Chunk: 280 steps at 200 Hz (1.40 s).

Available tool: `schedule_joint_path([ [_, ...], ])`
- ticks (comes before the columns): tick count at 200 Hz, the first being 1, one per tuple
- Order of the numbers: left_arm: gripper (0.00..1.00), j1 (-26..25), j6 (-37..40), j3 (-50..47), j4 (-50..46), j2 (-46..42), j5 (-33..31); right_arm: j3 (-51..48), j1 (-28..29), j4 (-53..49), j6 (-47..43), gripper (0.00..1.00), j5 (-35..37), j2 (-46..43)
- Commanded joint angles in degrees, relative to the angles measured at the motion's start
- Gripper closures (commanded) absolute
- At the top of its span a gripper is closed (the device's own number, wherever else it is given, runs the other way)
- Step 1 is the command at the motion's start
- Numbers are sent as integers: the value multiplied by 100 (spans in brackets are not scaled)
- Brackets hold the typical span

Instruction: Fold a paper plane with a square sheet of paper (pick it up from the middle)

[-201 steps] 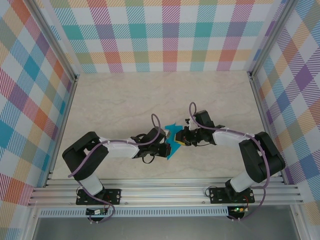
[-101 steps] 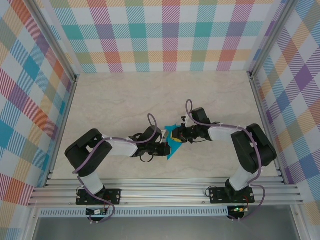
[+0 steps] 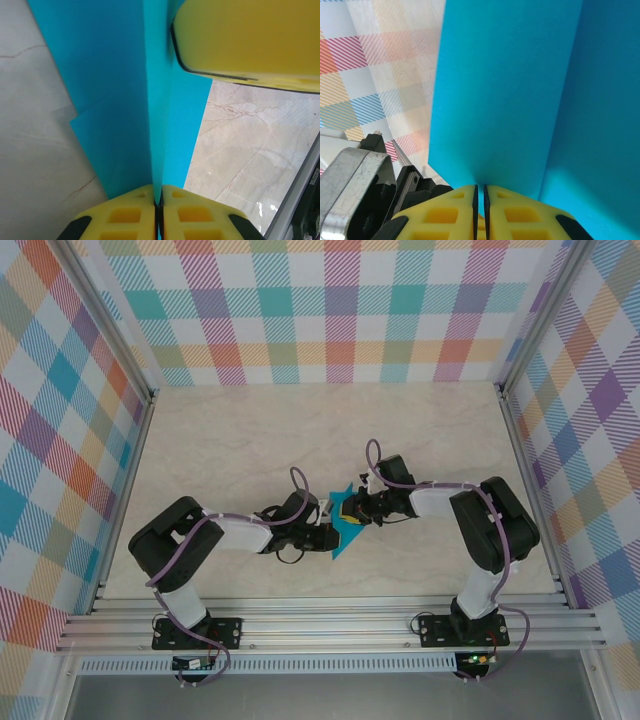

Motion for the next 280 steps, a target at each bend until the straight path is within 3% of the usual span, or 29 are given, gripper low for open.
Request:
schedule_joint_path([
  [1,86,68,15,-33,-270,-102,-67,149,20,54,-21,87,50,88],
  [56,77,-39,143,64,-710,-431,-437,149,20,65,5,87,42,123],
  [137,73,-421,297,249,-1131,-612,-1110,175,20,29,15,87,29,84],
  [176,72,-666,385,436,-1548,-763,-1941,133,22,1,33,86,32,1],
  [204,63,-719,101,251,-1524,-1170,-2455,53,11,-289,-11,75,299,-339],
  [235,63,-717,-50,4,-1493,-1489,-2709,26,11,-510,-69,56,309,-535],
  [280,63,-719,-309,-312,-1495,-1965,-3131,8,13,-690,-114,42,194,-726],
])
